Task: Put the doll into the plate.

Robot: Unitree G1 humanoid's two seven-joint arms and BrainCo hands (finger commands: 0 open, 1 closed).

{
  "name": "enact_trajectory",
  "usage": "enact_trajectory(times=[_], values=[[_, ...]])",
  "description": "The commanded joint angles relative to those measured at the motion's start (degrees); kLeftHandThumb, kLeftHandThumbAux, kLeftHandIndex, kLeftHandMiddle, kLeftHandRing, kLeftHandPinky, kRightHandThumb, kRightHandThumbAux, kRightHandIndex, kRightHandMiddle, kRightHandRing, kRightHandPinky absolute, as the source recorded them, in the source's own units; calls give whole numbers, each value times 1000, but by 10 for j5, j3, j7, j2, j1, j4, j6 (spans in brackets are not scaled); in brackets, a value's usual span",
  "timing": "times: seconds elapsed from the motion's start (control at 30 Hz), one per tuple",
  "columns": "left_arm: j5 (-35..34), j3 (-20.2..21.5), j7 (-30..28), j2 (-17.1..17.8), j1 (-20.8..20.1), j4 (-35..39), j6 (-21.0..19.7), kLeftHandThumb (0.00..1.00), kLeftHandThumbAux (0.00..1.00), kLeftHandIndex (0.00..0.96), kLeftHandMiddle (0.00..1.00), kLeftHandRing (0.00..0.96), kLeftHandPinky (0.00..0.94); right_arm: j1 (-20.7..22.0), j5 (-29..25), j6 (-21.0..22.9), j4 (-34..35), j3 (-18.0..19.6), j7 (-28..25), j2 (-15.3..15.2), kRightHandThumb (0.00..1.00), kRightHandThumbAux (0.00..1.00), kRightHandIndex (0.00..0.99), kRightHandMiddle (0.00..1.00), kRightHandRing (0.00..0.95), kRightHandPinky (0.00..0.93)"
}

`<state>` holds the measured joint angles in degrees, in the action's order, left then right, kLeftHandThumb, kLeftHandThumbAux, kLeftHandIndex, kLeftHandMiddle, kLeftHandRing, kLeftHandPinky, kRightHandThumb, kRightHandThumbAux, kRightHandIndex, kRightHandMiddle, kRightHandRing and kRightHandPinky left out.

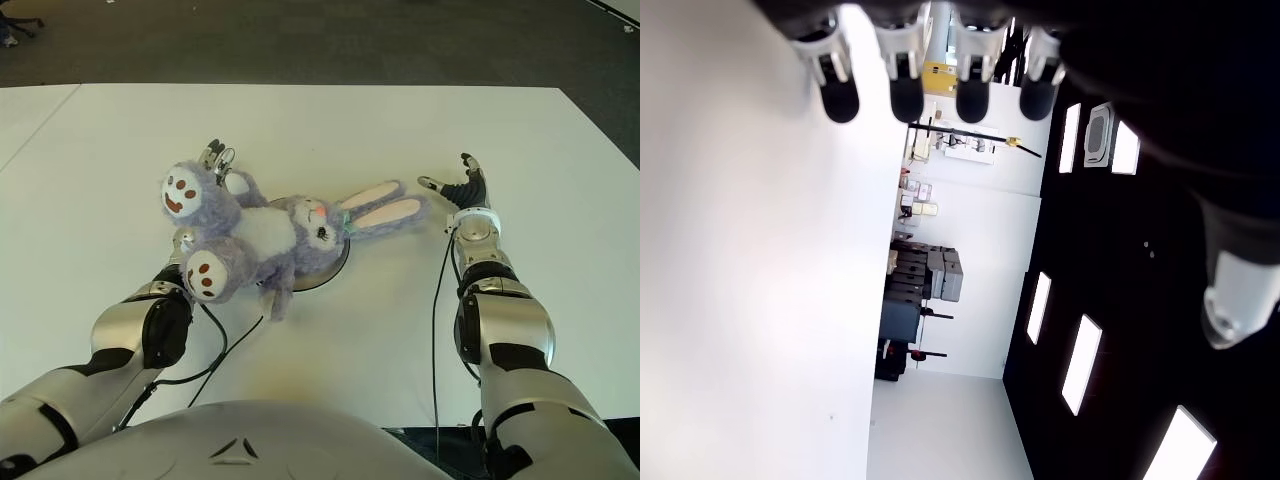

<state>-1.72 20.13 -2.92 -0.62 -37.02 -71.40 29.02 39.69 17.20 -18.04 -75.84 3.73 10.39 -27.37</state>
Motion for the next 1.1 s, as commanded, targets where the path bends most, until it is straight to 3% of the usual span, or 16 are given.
enact_trajectory(times=[0.03,0.37,0.53,0.93,1.1], values=[[-4,5,-1,-20,105,-66,-69,0,507,0,22,14,17,-35,53,37,-30,-62,-36,60,0,705,0,0,0,0],[-9,11,-7,-18,106,-66,-66,0,506,0,31,24,22,-28,94,10,-27,-121,-24,80,0,720,0,0,0,0],[-3,5,-5,-14,106,-66,-65,0,506,0,31,25,22,-23,103,5,-29,-138,0,99,0,717,0,0,0,50],[-7,7,-6,-13,107,-67,-71,0,518,4,33,27,25,-38,80,7,-33,-120,35,132,0,754,0,81,87,122],[-11,11,-10,-14,109,-66,-72,0,527,0,29,25,24,-50,66,14,-33,-102,73,152,0,766,0,97,108,145]])
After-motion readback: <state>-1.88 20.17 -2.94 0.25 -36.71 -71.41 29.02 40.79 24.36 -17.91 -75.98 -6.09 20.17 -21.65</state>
